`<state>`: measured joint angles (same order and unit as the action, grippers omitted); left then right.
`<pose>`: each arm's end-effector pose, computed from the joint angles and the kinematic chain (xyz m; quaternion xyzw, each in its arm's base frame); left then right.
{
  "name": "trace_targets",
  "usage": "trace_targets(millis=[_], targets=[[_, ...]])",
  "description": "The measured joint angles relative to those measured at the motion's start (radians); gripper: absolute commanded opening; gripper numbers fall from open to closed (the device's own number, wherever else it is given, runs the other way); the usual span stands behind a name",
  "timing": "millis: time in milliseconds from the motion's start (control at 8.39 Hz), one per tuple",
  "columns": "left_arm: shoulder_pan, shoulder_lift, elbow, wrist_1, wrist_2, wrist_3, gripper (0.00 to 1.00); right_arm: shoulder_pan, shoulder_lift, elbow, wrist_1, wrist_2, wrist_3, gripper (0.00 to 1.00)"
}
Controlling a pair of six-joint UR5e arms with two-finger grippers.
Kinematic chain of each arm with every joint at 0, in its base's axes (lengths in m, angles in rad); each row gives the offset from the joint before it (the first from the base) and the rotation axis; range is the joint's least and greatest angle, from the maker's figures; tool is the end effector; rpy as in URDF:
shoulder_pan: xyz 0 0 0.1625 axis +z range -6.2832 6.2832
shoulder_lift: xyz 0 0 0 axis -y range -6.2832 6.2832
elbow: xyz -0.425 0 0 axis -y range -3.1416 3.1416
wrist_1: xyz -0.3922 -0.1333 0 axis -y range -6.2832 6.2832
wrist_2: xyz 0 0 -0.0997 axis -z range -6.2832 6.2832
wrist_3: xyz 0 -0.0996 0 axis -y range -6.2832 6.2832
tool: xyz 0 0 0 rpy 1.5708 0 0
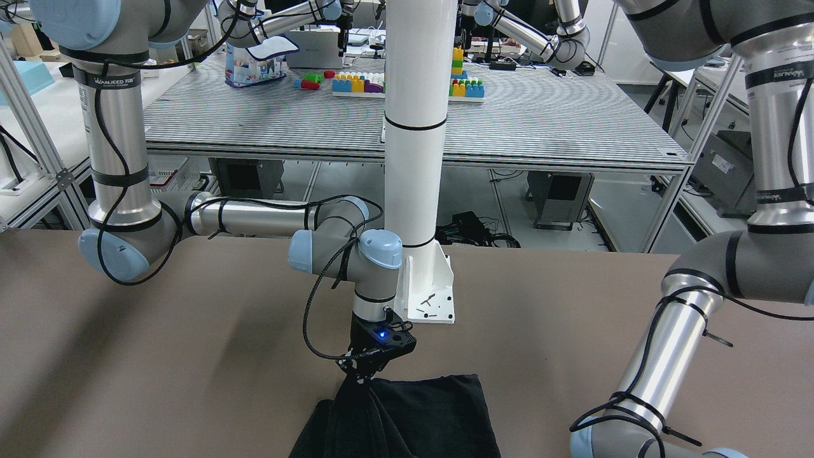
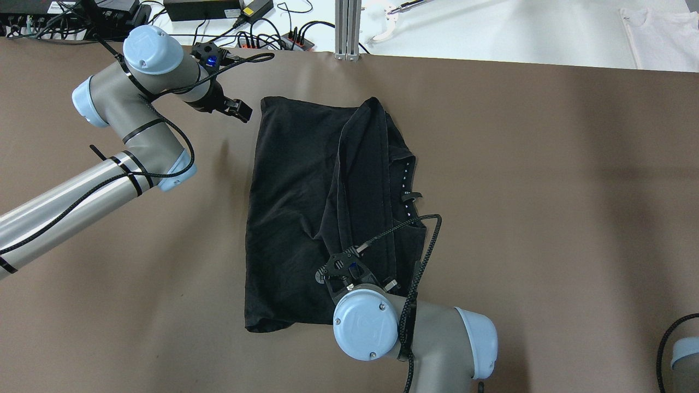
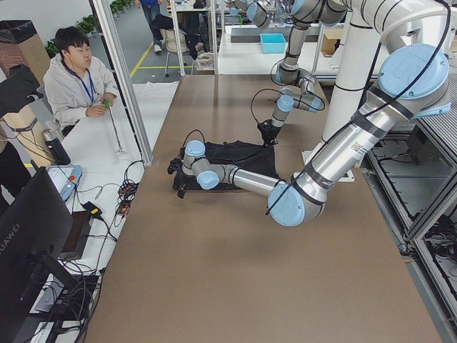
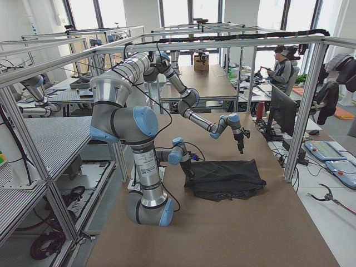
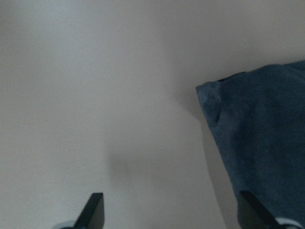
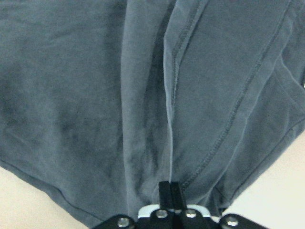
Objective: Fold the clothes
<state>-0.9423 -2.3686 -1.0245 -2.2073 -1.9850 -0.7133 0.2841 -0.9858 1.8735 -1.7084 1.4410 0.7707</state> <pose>0.4054 -0.7163 0.3418 0.2138 0.4068 0.0508 0.8867 -0.5566 -0.3148 0.2169 0.2403 -0.2820 -0.2139 0.9039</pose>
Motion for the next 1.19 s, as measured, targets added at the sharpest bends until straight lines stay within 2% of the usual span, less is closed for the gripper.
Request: trace_targets(millis=[238, 596, 715, 835, 1192], targets=[[0.003, 0.0, 0.0, 0.0, 0.0, -0.001, 1.0, 0.004, -0.115, 0.09, 0.002, -0.001, 0.072, 0.02], [0.005, -0.001, -0.001, 0.0, 0.0, -0.008, 1.0, -0.099, -0.201, 0.13, 0.004, -0.077, 0.404, 0.67], [0.005, -0.001, -0.002, 0.0, 0.0, -0.009, 1.0, -0.127, -0.202, 0.132, 0.004, -0.101, 0.472, 0.82], [0.005, -0.001, -0.003, 0.0, 0.0, -0.01, 1.0, -0.14, -0.201, 0.135, 0.004, -0.112, 0.511, 0.92], [0.005, -0.005, -0.009, 0.001, -0.002, -0.027, 1.0, -0.098, -0.187, 0.157, 0.052, -0.112, 0.535, 0.93]])
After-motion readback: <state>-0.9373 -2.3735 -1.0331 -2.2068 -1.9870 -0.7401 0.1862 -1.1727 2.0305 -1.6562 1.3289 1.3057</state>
